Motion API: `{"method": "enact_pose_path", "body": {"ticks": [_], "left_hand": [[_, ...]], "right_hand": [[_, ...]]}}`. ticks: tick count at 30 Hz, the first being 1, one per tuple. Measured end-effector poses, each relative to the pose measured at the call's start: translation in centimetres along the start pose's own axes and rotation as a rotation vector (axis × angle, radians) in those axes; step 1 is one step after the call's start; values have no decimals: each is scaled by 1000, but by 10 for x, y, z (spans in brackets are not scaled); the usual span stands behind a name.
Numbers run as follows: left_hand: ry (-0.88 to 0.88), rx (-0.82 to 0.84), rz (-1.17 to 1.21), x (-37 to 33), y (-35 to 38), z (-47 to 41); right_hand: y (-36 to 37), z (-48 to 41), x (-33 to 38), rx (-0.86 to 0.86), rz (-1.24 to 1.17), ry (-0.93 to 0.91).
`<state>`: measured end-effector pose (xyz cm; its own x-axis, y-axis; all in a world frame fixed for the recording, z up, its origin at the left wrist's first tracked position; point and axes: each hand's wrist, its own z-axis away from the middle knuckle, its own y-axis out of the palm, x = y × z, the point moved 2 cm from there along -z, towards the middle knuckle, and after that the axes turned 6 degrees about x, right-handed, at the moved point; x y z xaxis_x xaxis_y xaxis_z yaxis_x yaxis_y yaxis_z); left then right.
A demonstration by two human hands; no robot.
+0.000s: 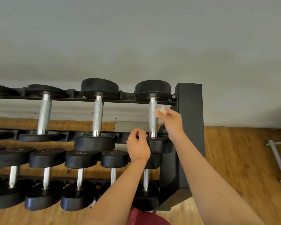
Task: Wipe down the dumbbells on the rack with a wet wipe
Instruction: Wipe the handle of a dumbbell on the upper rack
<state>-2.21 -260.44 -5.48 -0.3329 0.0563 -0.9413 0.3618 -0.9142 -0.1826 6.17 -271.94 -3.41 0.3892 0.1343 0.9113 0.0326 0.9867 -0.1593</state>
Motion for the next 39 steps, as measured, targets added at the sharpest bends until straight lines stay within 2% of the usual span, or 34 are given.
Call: {"method": "enact_pose_path", "body": {"ticks": [3, 7, 9, 14, 19, 21, 25, 32, 39], "left_hand": [[-5, -1, -1, 1, 1, -1], [-8, 1, -2, 1, 1, -1], [-10, 1, 2, 0, 1, 0], [-12, 0, -6, 0, 1, -1], [-4, -7, -12, -1, 0, 0], [-8, -5, -11, -1, 0, 0], [-14, -4, -8, -1, 0, 0], [-7, -7, -17, -1, 0, 0], [-4, 4, -29, -3, 0, 1]], "right_hand": [[3, -2, 8, 85, 83, -6], [-2, 0, 5, -27, 149, -63], [-7, 4, 1, -31, 204, -77], [-8, 19, -2, 170, 218, 0], [-5, 17, -4, 197, 300, -22], [-1, 14, -3, 200, 292, -17], [1, 7, -8, 203, 123, 85], [-13, 10, -12, 87, 111, 26], [-3, 8, -8, 223, 152, 71]]}}
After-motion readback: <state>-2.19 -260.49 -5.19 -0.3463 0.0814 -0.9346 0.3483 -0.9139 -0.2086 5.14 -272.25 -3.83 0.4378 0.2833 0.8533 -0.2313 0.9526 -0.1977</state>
